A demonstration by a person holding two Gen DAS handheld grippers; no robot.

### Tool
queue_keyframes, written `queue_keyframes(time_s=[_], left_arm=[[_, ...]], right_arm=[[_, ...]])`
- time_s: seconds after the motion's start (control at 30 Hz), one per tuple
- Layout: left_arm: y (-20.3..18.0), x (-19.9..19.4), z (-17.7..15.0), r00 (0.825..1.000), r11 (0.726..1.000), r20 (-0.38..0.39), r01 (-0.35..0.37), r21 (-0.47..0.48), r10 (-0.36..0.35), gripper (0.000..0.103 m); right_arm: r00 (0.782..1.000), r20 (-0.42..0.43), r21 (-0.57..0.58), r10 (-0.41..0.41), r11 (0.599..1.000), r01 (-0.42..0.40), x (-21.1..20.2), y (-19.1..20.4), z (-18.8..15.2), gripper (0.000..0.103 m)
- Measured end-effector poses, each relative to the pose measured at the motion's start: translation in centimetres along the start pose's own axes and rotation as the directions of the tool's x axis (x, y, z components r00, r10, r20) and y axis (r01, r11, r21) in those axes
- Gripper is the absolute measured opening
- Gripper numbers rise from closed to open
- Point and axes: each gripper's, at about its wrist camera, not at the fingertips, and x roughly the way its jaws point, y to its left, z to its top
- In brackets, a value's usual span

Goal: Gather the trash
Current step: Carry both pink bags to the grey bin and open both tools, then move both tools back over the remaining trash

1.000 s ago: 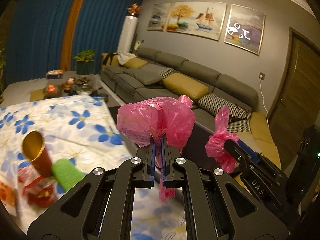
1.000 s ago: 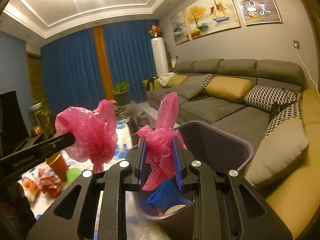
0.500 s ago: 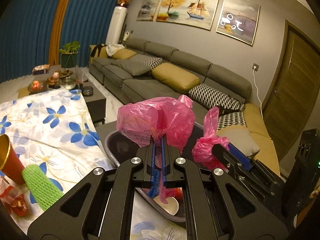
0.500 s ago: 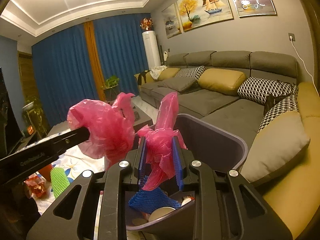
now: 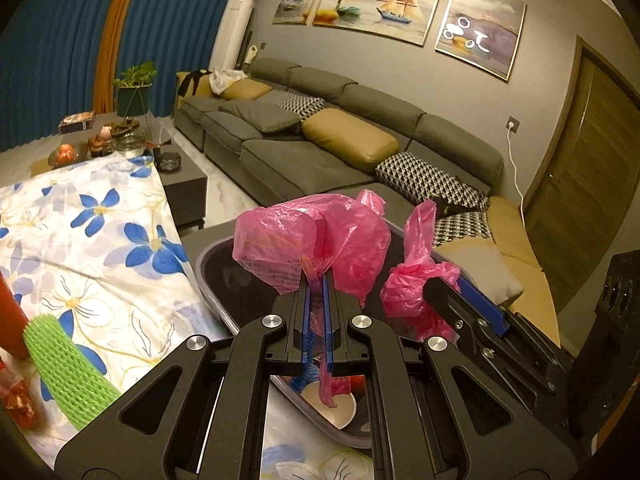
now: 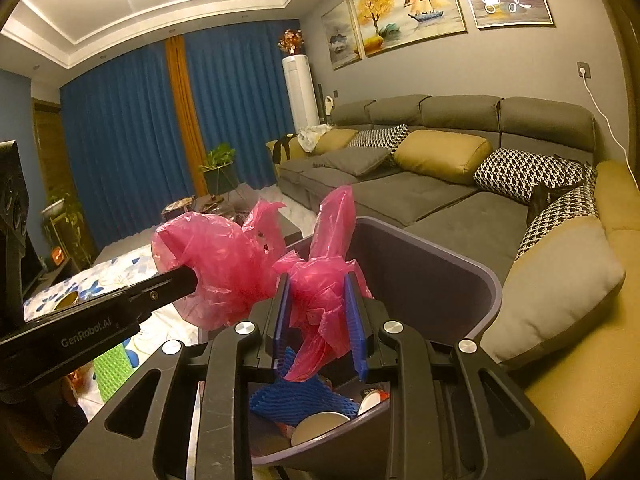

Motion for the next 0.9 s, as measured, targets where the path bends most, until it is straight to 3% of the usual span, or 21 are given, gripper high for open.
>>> queue_keyframes(time_s=[0.13,0.27,0.33,0.4,0.47,0.6,0.77,0.9], left_arm=[[0.0,0.4,-0.1,1.000,1.000,-0.013,0.004,0.000,-0.004,0.005],[0.1,0.4,-0.2,1.000,1.000,-0.018,0.003,-0.003,-0.003,0.012],[0.1,0.4,-0.3,1.000,1.000,-0.019,-0.007,-0.002,0.007,0.024],[0.2,0.0,-0.4,1.000,1.000,-0.012,-0.018,-0.004,0.018,0.045],[0.5,-0.4,-0.5,1.000,1.000,-0.001,-0.027,-0.009,0.026,0.053],[1.4,-2.3,-0.9,0.996,0.997,0.040,-0.075,-0.023,0.075,0.078],[2.8,-5.5,-1.4,0.984,0.987,0.087,-0.153,-0.046,0.156,0.089],[4.4,-9.3,-2.7,0.958,0.966,0.131,-0.250,-0.059,0.256,0.092]], right_arm=[[1.000,-0.003,0.006,0.001,1.000,-0.001,0.1,0.0,0.3,0.029],[1.000,0.003,0.010,-0.001,1.000,0.001,-0.1,-0.1,0.4,0.040],[1.000,0.004,0.013,-0.003,1.000,0.003,-0.1,-0.3,0.4,0.041],[1.000,0.008,0.021,-0.003,1.000,0.003,-0.4,-0.5,0.5,0.044],[1.000,0.018,0.024,-0.008,1.000,0.007,-0.9,-0.6,0.6,0.047],[0.999,0.044,0.026,-0.016,1.000,0.015,-2.1,-0.6,0.6,0.063],[0.996,0.094,0.017,-0.013,1.000,0.012,-4.3,0.1,0.7,0.083],[0.994,0.108,-0.005,0.013,1.000,-0.012,-5.6,1.6,0.4,0.091]])
